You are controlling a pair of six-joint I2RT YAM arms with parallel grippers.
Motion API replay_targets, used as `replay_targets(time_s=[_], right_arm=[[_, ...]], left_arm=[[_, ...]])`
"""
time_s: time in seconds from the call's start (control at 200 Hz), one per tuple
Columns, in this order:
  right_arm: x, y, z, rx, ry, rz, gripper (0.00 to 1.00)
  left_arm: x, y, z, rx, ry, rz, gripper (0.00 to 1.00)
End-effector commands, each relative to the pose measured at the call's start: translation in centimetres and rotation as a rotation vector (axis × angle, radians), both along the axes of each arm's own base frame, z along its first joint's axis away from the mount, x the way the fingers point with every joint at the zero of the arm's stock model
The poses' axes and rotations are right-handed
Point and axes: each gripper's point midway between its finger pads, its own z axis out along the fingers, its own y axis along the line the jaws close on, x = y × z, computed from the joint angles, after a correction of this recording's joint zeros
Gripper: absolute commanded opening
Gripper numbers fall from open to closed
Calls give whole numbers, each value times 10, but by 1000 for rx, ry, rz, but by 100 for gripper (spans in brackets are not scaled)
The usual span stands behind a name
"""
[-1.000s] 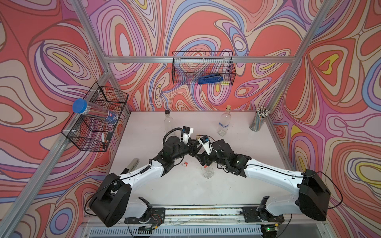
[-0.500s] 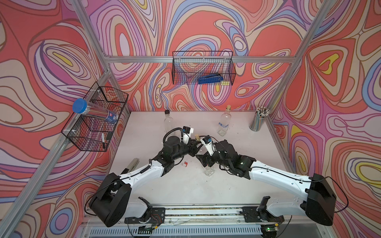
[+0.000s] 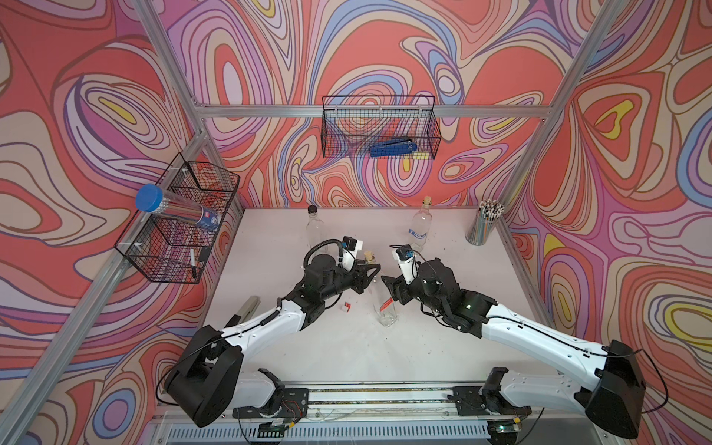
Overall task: Remove the label from the bottle
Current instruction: Adjust the bottle.
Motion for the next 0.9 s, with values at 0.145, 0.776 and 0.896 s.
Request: replay_targets(time_s=[0.145, 0.776, 0.896], right_arm=[[30, 0, 36, 89, -31, -32, 54], [35, 47, 21, 121, 81, 163, 37], [34, 46, 19, 127, 90, 166, 35]], left_arm=[[-11, -4, 31, -38, -108, -69, 0], [-20, -15, 32, -38, -135, -124, 13], [-20, -14, 34, -49, -141, -117, 22]])
